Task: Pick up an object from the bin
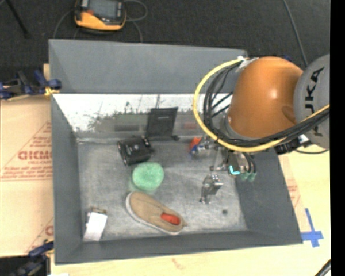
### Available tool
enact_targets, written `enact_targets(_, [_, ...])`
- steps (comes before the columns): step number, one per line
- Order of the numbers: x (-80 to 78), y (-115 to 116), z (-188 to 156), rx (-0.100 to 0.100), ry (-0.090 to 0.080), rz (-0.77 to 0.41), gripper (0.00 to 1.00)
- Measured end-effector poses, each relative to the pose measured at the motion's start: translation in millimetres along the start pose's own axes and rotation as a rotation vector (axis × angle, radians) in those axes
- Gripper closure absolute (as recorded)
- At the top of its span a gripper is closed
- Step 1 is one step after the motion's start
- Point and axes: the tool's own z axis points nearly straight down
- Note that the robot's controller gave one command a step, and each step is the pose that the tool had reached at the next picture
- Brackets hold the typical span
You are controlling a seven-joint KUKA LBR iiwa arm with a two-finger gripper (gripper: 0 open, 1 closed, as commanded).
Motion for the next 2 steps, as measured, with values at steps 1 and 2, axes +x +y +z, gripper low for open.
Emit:
enact_targets(1, [-0.7,0.1,-3.6,0.000,-0.006,0.000,1.00])
enact_targets(2, [-0.7,0.2,-3.6,0.000,-0.006,0.000,0.00])
